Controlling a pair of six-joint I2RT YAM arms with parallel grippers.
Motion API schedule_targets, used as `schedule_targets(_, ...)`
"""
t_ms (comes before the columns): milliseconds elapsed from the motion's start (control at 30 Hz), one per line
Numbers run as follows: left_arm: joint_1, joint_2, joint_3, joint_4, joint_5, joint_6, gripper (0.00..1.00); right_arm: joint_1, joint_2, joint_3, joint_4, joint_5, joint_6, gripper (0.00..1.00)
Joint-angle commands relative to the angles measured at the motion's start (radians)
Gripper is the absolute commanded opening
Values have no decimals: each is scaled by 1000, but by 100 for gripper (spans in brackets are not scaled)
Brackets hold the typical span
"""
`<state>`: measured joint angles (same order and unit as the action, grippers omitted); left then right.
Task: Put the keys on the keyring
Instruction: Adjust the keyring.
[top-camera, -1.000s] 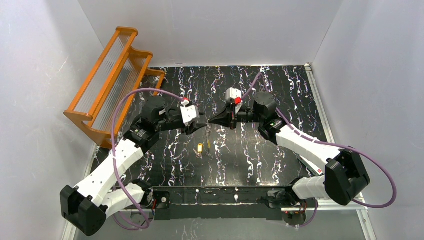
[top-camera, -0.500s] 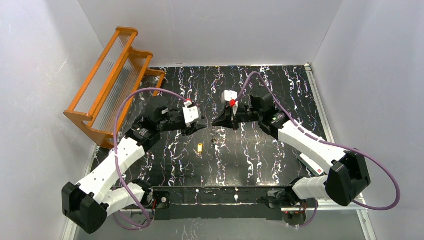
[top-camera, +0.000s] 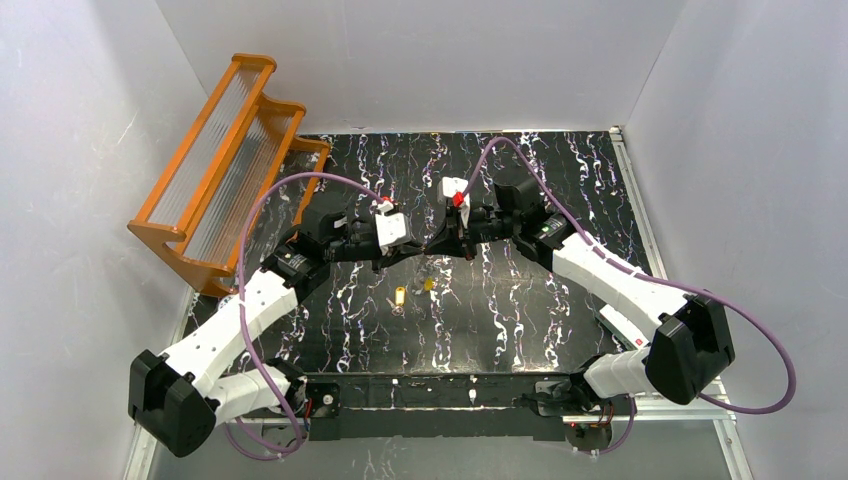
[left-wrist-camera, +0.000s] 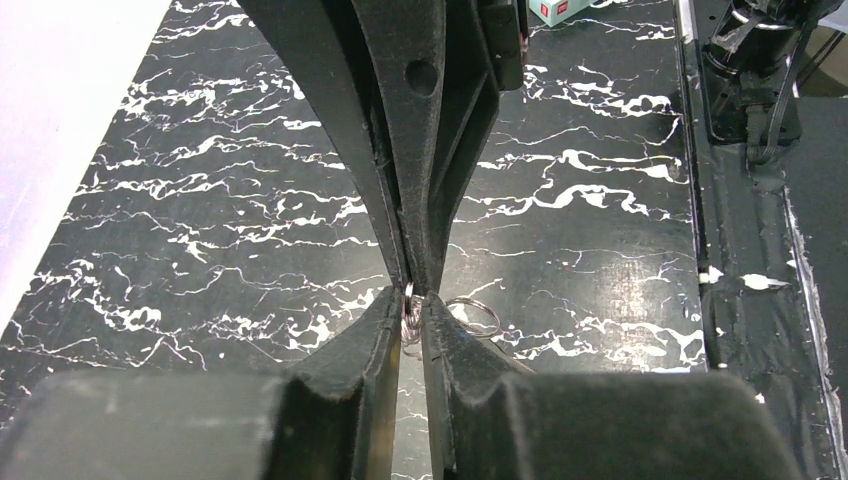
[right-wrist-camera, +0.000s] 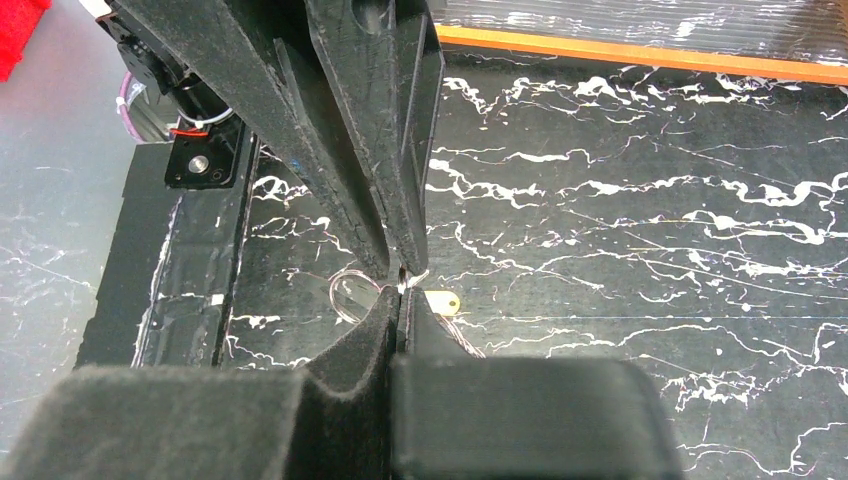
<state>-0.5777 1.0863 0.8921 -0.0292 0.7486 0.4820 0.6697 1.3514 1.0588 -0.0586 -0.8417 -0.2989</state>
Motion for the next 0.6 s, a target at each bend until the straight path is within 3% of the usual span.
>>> schedule_targets(0, -8, 0, 2, 14, 0, 0, 10, 1, -3, 52, 15, -24, 10, 1)
schedule_targets(100, -9, 5, 1, 3, -6, 11, 11, 1, -2, 50, 21, -29, 16, 1)
schedule_targets(433, -13, -20, -5, -34, -83, 62, 35, 1, -29, 8, 49, -18, -7, 1)
schedule_targets(567, -13, -127, -60, 3, -138, 98, 41, 2, -126, -142, 243, -5, -43, 1)
